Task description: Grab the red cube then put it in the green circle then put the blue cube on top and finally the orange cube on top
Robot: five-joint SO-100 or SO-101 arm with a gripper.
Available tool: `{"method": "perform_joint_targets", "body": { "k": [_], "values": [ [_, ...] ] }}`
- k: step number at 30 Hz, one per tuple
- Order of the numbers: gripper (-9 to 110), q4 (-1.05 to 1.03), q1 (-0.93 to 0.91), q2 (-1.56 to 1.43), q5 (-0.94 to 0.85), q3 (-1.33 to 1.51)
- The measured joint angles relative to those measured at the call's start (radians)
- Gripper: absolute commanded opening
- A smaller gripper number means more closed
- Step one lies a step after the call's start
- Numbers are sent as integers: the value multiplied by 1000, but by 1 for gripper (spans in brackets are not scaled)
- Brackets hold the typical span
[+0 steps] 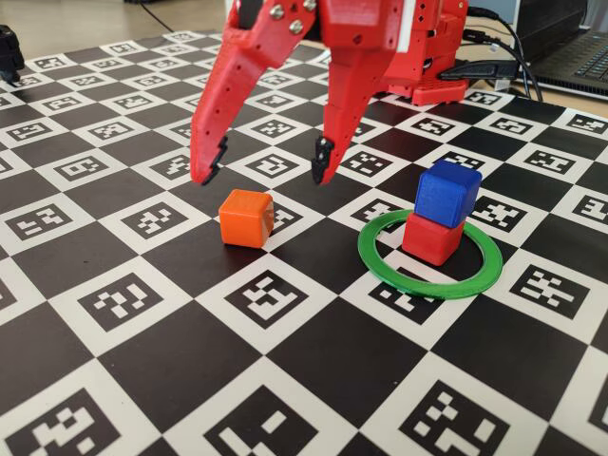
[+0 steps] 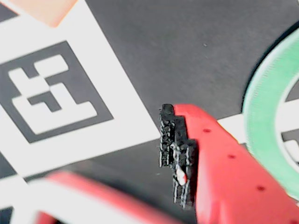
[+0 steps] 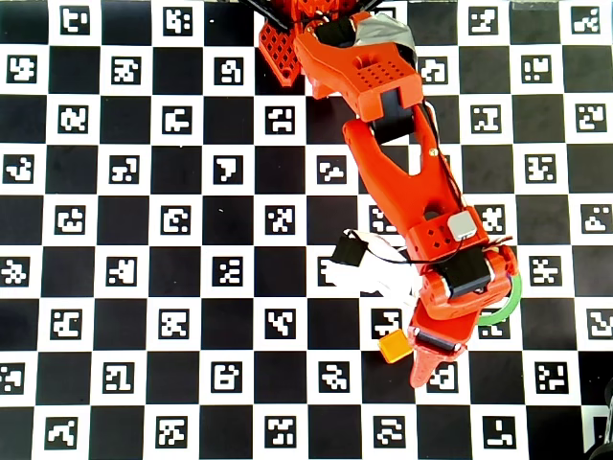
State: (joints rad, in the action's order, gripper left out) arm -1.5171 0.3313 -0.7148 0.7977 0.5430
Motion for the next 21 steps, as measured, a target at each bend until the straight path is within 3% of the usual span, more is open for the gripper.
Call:
{"method": "perform_joint_targets", "body": {
  "k": [21],
  "values": [
    [42,55,-66,37,247,14]
  ]
}}
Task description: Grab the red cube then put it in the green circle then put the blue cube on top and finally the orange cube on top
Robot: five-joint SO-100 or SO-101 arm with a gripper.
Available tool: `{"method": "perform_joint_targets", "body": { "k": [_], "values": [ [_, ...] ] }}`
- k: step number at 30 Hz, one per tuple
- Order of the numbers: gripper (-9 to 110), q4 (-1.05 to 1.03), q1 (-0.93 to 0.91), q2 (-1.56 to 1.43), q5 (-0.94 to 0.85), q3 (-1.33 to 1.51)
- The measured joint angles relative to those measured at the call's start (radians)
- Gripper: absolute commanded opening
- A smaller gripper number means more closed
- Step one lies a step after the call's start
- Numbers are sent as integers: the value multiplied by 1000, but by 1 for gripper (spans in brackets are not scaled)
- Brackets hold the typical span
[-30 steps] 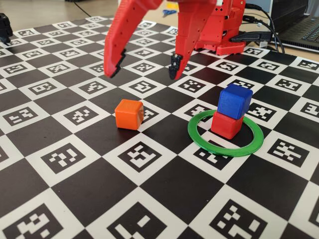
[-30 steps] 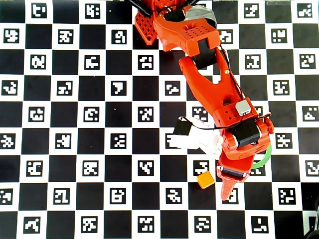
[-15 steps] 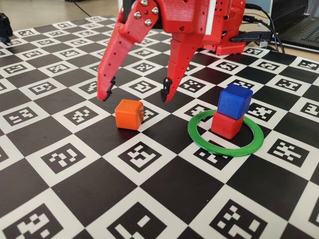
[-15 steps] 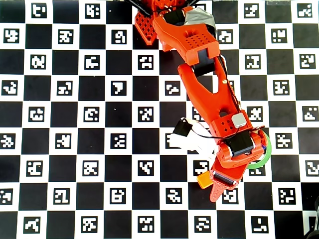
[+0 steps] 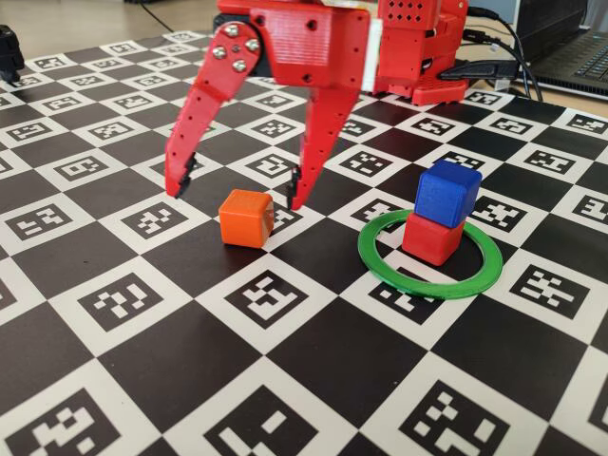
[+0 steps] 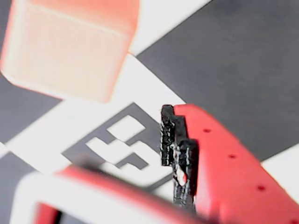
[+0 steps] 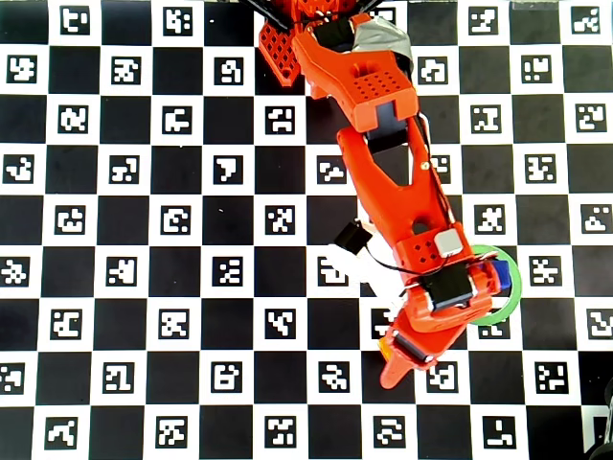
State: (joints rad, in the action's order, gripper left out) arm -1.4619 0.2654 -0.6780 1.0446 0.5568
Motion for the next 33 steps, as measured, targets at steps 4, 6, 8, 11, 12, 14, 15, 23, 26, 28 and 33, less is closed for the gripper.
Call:
{"method": "perform_joint_targets", "body": {
  "k": [4,6,8,11,12,14,15,23,26,28,33],
  "values": [
    [42,5,-20,0,28,21],
    [42,14,-23,0,38,32],
    [42,23,-23,0,46,41],
    [42,26,-21,0,48,54],
    [42,32,-21,0,48,58],
    [42,40,-21,0,48,74],
    [42,46,-21,0,48,83],
    [42,69,-18,8,48,117],
    [42,77,-17,29,48,118],
    [42,78,-17,34,48,121],
    [41,97,-15,32,48,137]
  ]
}}
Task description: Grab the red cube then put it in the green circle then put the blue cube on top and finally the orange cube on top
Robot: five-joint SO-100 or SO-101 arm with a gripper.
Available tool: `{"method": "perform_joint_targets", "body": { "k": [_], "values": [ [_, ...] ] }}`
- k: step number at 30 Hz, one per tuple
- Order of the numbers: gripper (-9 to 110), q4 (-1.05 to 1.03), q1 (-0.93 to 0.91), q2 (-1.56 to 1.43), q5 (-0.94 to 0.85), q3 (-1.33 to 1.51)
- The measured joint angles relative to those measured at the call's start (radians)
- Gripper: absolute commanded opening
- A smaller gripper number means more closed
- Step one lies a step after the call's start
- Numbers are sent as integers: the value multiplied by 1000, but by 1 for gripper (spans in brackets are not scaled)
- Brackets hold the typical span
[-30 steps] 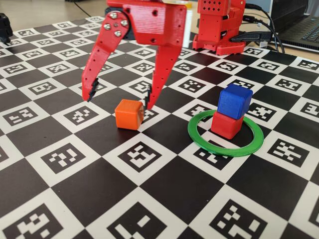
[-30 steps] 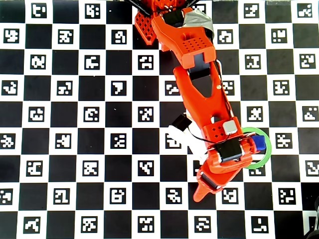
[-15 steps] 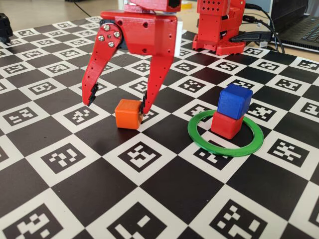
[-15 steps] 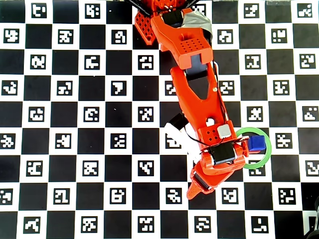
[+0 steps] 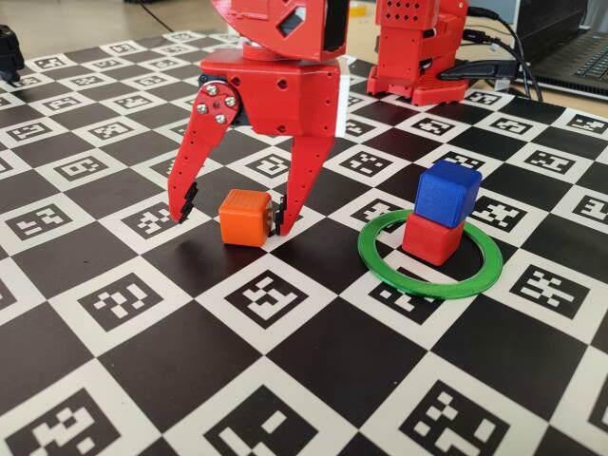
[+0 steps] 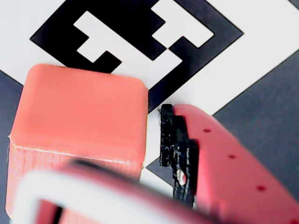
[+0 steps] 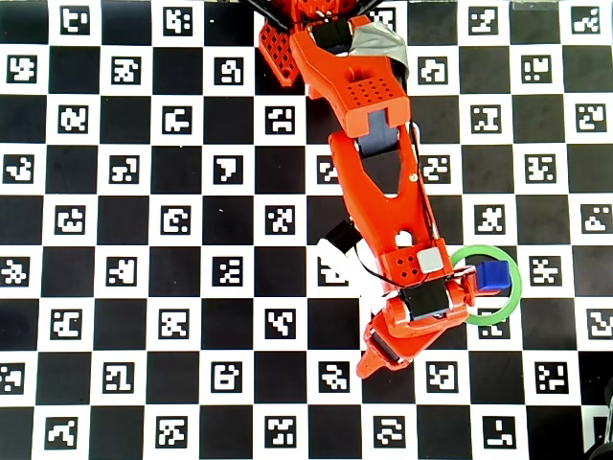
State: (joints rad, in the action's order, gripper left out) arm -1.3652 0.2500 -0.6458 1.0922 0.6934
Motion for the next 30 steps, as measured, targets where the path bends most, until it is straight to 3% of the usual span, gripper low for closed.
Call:
{"method": "perform_joint_targets", "body": {
  "k": [9,30],
  "values": [
    [37,6,0,-2,0,0],
    [11,11,0,-2,0,6]
  ]
}}
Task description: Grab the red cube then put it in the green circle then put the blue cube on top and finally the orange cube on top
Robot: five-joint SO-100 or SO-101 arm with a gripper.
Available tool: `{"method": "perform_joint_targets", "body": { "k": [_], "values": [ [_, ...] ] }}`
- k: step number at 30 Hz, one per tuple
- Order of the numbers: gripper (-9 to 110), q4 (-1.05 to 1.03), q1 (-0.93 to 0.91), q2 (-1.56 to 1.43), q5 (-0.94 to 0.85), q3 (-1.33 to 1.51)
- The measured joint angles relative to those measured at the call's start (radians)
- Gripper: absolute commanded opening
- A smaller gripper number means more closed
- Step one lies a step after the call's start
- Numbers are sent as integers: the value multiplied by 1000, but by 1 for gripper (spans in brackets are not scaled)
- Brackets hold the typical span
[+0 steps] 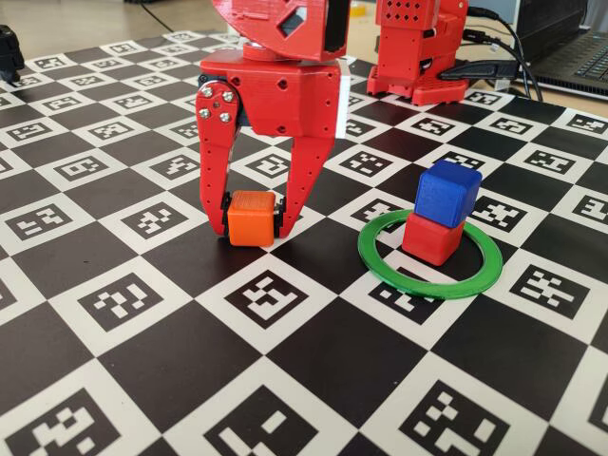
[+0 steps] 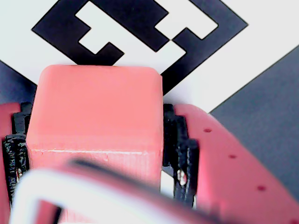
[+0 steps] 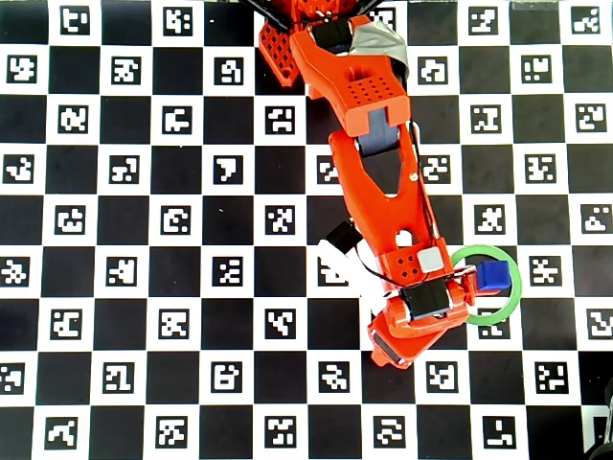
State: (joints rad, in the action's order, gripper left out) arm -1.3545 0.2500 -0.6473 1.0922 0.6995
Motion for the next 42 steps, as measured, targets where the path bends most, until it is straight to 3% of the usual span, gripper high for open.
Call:
{"method": "perform_joint_targets", "body": {
  "k": [11,19,34,42],
  "values": [
    [9,-41,0,-9,-81,2],
    [7,-115,-44,-173,-178,147],
    [4,-333,-146,-537,-629,316],
    [3,-370,-80,-643,-703,322]
  ]
}}
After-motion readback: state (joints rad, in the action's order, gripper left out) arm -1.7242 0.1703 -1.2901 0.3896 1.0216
